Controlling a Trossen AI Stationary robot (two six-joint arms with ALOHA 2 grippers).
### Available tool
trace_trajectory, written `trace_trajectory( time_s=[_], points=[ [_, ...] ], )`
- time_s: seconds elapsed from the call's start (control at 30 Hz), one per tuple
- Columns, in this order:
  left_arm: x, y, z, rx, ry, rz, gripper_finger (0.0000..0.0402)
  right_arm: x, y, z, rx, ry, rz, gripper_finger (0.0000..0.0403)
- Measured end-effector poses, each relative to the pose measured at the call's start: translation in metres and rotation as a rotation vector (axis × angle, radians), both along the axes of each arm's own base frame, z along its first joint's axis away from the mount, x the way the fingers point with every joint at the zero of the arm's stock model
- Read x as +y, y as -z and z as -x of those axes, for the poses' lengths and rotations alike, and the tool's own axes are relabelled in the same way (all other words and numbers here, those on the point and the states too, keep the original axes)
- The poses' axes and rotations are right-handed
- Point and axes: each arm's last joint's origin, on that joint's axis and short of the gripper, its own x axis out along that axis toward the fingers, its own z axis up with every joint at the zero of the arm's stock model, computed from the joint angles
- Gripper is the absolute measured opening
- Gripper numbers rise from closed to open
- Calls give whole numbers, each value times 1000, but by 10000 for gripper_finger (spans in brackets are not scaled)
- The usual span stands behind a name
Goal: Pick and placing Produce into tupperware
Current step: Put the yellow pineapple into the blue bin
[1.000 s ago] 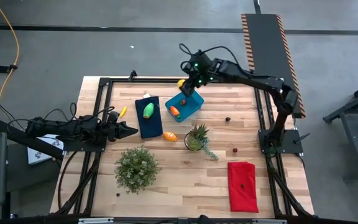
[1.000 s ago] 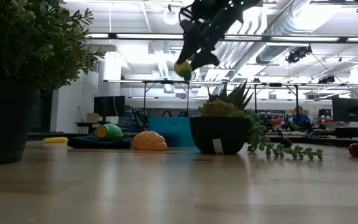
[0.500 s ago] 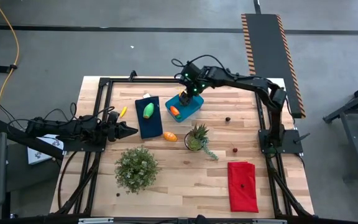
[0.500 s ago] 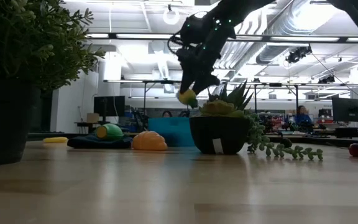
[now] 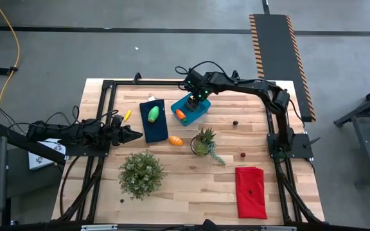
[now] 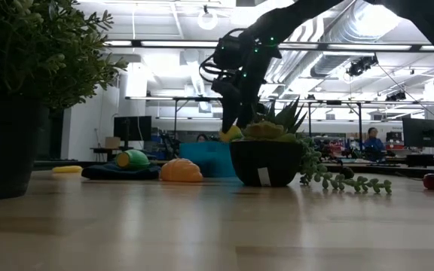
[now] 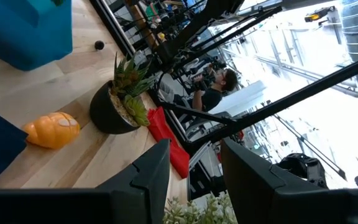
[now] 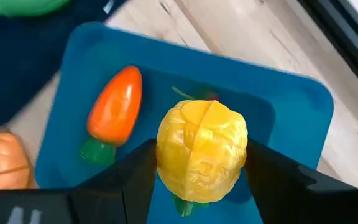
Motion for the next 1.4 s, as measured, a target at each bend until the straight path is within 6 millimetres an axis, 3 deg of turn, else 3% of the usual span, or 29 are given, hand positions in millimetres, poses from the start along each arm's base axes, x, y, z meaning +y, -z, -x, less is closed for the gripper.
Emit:
trace_trajectory(
  time_s=[0.5, 1.4],
  points=[
    [0, 0, 0, 0, 3, 0, 131, -2, 20, -3, 74, 6, -4, 211],
    [0, 0, 0, 1, 3, 0, 131, -2, 20, -4, 73, 9, 18, 211]
  ],
)
